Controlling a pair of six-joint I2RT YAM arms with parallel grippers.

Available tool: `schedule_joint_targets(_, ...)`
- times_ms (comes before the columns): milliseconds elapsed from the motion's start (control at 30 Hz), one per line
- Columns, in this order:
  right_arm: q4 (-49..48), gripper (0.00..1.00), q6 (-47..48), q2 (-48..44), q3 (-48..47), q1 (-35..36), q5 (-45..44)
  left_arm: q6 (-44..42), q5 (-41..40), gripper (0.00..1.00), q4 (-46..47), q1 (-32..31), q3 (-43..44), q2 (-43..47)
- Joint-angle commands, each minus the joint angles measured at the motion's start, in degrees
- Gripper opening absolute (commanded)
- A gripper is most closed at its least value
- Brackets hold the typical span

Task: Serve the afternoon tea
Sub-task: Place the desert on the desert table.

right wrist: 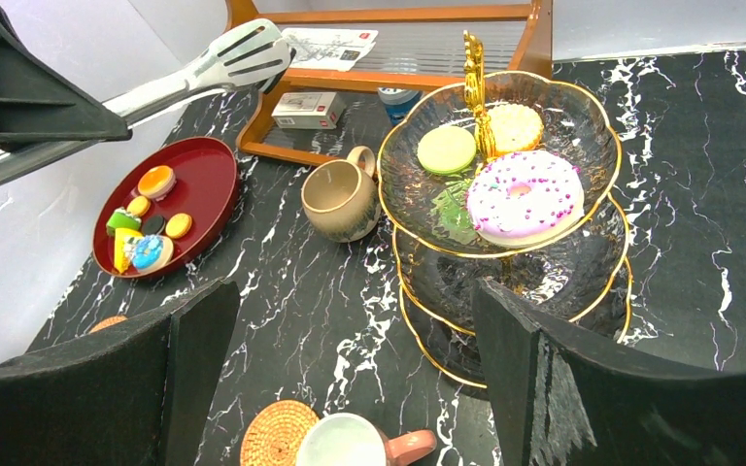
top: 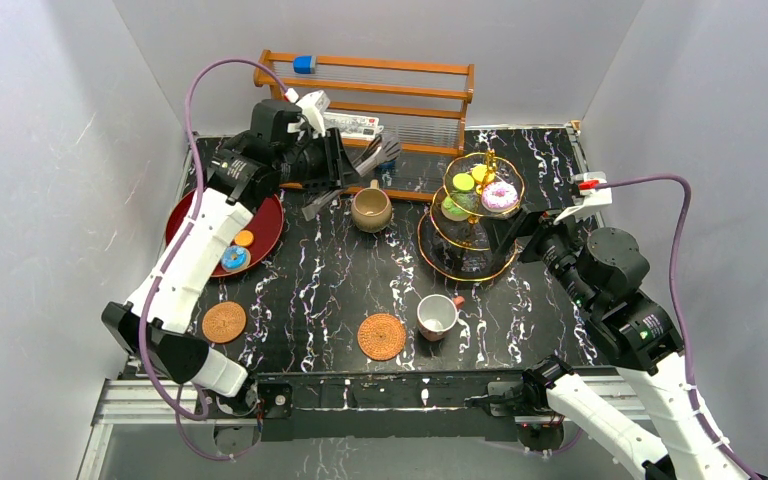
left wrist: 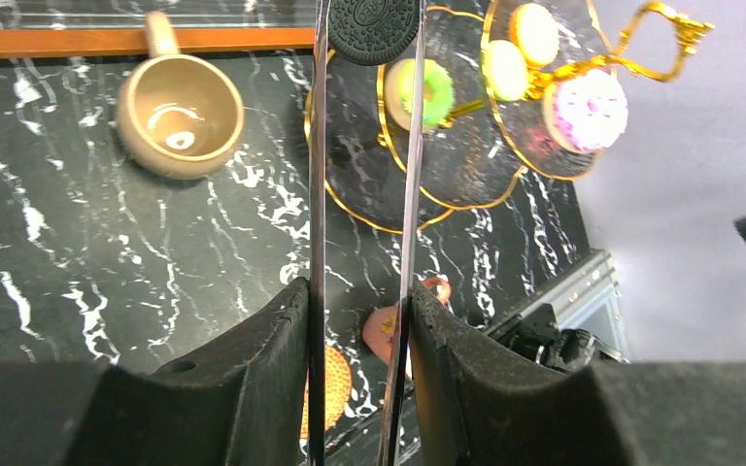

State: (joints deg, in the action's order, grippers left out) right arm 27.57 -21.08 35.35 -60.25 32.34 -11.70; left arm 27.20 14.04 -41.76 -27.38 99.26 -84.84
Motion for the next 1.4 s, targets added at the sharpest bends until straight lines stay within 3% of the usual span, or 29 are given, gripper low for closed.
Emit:
schedule_joint_targets(0,-1.2,0.99,-0.4,-0.3,-2.4,0.2,-0.8,1.4,2.9,0.31,1.1,-3.2,3.8,1.6)
schedule_joint_targets(667,-0.9,0.99,-0.5,-1.0,-2.7,0.2,-1.4,4.3,3.5,0.31,6.1,-16.7,8.5,-5.6)
schedule_joint_targets(1367,-1.0,0.99,-0.5,-1.5,-2.7,0.2,-1.1,3.3,0.9,0.45,5.2,-18.2,8.1,-7.9)
